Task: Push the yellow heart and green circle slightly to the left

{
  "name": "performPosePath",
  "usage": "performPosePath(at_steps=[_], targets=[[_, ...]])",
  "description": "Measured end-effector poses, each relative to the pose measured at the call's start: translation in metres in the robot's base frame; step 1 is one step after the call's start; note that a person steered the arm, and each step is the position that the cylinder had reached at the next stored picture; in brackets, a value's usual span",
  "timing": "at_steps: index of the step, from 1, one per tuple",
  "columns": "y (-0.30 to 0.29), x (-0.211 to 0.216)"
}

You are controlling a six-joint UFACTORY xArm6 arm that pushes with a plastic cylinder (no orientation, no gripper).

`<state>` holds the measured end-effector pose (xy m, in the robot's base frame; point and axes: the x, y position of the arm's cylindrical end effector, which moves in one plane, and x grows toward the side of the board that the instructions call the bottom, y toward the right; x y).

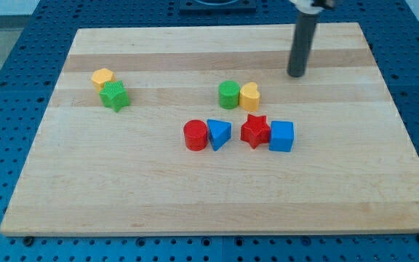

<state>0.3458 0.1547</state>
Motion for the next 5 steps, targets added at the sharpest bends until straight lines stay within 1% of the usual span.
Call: performPosePath(at_steps=[1,2,3,4,5], targets=[[0.009,0.034],[-0.007,0.062],[-0.050,0.067],[-0.122,0.067],[-0.184,0.058]])
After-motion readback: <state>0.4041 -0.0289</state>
